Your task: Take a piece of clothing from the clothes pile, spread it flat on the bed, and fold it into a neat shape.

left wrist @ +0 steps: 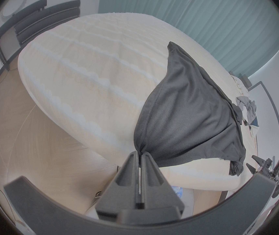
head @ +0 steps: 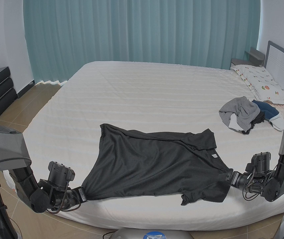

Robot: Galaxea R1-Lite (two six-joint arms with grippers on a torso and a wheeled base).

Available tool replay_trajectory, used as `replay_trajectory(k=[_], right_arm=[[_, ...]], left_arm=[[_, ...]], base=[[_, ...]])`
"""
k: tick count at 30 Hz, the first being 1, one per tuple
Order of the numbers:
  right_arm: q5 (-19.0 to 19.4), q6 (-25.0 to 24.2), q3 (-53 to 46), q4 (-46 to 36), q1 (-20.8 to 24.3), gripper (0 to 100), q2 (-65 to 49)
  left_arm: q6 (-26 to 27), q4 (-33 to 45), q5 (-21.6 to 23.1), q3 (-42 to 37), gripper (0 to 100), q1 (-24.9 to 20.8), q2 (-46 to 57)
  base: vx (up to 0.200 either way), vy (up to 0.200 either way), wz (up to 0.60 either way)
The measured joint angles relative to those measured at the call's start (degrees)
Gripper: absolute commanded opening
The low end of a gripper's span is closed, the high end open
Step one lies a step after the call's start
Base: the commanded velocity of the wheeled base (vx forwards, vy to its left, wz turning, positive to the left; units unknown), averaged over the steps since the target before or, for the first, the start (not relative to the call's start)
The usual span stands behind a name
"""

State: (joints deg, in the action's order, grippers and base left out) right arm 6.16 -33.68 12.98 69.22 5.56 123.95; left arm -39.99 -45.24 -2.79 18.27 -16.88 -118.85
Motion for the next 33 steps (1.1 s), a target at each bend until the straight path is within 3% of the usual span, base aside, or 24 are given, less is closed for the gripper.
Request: replay_trajectory(k=[4, 10, 18, 19, 25, 33], right_arm=[[1.67, -3.64, -1.13, 0.0, 0.15, 100, 0.05], [1.41, -3.82, -0.56, 0.02, -0.79, 100, 0.68], [1.19, -3.73, 3.13, 0.05, -2.47, 100, 4.11], [1.17, -3.73, 3.66, 0.0, -2.61, 0, 4.52], [1.19, -3.78, 8.2, -0.38, -3.3, 0, 6.23], [1.21, -4.61, 16.07, -0.71, -4.79, 0, 7.08]], left_arm=[[0.09, -3.91, 0.09, -1.05, 0, 1.9, 0.32], [-0.71, -6.6, 0.26, -0.37, 0, 5.03, 0.22], [-6.08, -10.65, 0.3, 1.16, 0, 6.34, -1.35], [-6.19, -10.84, 0.34, 1.27, 0, 6.39, -1.55], [-7.45, -11.17, 0.3, 2.23, 0, 6.47, -2.38], [-15.1, -13.19, -0.21, 5.75, 0, 6.89, -3.01]], base=[[0.0, 0.0, 0.0], [0.0, 0.0, 0.0], [0.0, 0.0, 0.0], [0.0, 0.0, 0.0], [0.0, 0.0, 0.0], [0.0, 0.0, 0.0]])
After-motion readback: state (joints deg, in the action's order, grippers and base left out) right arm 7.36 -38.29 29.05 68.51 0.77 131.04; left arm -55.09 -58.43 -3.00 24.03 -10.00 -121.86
